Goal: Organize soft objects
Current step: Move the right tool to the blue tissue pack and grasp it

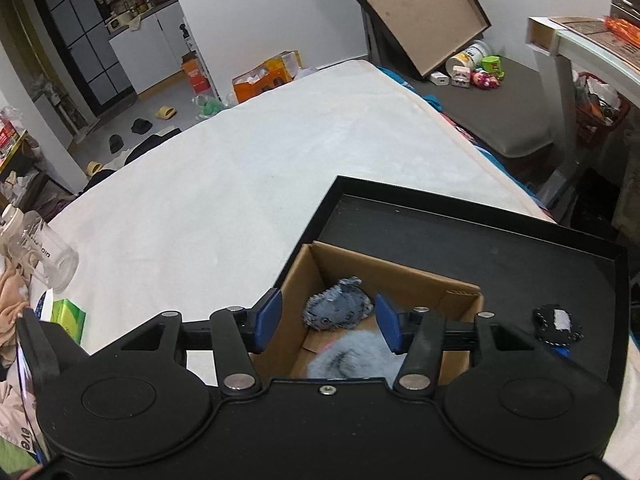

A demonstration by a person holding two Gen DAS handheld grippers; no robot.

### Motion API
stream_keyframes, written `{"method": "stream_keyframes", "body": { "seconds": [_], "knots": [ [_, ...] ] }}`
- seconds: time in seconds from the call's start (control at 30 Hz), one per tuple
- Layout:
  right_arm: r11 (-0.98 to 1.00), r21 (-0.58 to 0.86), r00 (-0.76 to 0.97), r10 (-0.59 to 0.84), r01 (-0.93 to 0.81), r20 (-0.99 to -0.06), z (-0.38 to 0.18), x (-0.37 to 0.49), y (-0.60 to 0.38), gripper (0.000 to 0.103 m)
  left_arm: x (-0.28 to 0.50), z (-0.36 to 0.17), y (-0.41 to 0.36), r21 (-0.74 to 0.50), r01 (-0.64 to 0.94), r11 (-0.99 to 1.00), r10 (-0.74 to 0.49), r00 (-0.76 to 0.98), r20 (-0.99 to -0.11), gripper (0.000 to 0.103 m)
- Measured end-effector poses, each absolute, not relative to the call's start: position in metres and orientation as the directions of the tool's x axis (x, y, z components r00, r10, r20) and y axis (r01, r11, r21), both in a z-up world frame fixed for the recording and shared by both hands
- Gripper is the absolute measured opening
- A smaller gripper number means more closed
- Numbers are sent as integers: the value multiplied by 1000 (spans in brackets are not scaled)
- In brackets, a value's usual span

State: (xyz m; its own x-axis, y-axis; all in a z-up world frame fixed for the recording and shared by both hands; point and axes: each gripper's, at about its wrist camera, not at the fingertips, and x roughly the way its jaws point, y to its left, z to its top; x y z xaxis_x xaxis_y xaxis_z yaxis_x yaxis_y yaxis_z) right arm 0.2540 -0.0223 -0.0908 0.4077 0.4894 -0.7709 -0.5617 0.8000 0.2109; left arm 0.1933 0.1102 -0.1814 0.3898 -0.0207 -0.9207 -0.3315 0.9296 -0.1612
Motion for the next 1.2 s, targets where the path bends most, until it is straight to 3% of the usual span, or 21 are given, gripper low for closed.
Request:
{"method": "stream_keyframes", "body": {
  "seconds": [0.37, 0.53, 0.83, 1.0, 1.2],
  "knots": [
    [819, 178, 421, 450, -545, -788, -93, 253, -54, 62, 197, -175, 103, -99, -337, 936, 41, 384, -922, 39],
    [835, 164, 438, 430, -526, -789, -95, 255, -72, 67, 198, -172, 100, -84, -335, 938, 52, 378, -924, 52],
    [861, 149, 456, 396, -487, -797, -104, 267, -105, 76, 201, -168, 93, -57, -332, 942, 76, 374, -924, 66],
    [875, 149, 453, 376, -461, -808, -116, 276, -124, 87, 203, -169, 90, -26, -334, 942, 103, 363, -926, 68],
    [892, 160, 442, 358, -423, -823, -139, 288, -142, 92, 208, -172, 85, 28, -323, 946, 144, 338, -930, 69]
  ]
}}
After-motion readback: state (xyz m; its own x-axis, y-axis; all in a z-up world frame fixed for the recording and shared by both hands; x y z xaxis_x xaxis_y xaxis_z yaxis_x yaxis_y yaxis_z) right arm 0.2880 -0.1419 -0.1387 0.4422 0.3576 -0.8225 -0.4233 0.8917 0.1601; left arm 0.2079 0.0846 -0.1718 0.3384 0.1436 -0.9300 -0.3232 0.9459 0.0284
